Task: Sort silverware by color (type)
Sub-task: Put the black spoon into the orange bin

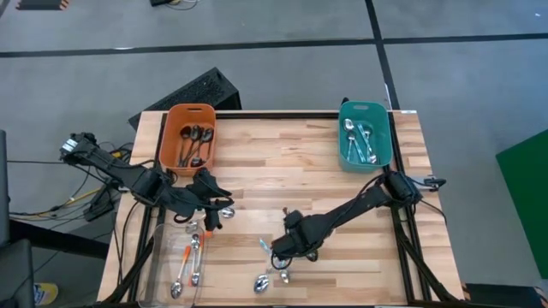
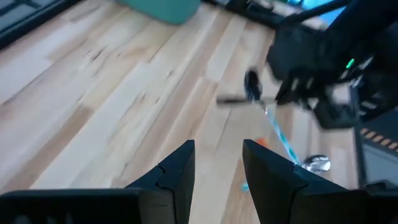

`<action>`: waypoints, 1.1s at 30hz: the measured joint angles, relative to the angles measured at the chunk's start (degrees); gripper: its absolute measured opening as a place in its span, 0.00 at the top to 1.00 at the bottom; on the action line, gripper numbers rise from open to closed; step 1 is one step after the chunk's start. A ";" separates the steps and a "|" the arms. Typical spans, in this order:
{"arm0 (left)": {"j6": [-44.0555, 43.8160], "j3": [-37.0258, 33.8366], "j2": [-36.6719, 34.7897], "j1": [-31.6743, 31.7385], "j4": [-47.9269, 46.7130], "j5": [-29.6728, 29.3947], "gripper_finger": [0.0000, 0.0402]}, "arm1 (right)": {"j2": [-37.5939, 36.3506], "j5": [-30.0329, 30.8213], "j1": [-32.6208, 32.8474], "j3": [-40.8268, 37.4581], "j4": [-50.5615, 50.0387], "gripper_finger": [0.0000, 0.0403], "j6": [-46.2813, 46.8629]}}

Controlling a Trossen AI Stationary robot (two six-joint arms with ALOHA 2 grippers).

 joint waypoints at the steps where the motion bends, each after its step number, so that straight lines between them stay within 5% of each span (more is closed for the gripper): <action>1: -0.11 0.00 0.02 0.00 -1.07 0.02 0.70 | -0.45 1.15 -0.28 0.30 -0.63 0.95 0.57; 8: 3.61 -0.02 0.03 0.00 -3.40 0.92 0.70 | -4.88 9.72 -1.07 2.35 0.01 0.95 0.83; 18: 9.40 -0.07 -2.05 -1.87 -5.30 4.38 0.70 | -14.75 20.52 -1.99 3.03 22.39 0.95 -16.83; 22: 17.17 -0.09 -3.64 -1.57 3.59 5.94 0.70 | -16.11 23.07 -1.91 3.05 28.58 0.95 -26.51; 28: 23.13 -0.09 -3.73 0.88 22.08 16.99 0.70 | -16.00 23.04 -1.63 3.03 37.78 0.95 -35.82; 33: 24.05 -0.09 -3.71 1.21 28.97 13.81 0.70 | -16.00 23.12 -2.01 3.03 42.38 0.95 -41.50</action>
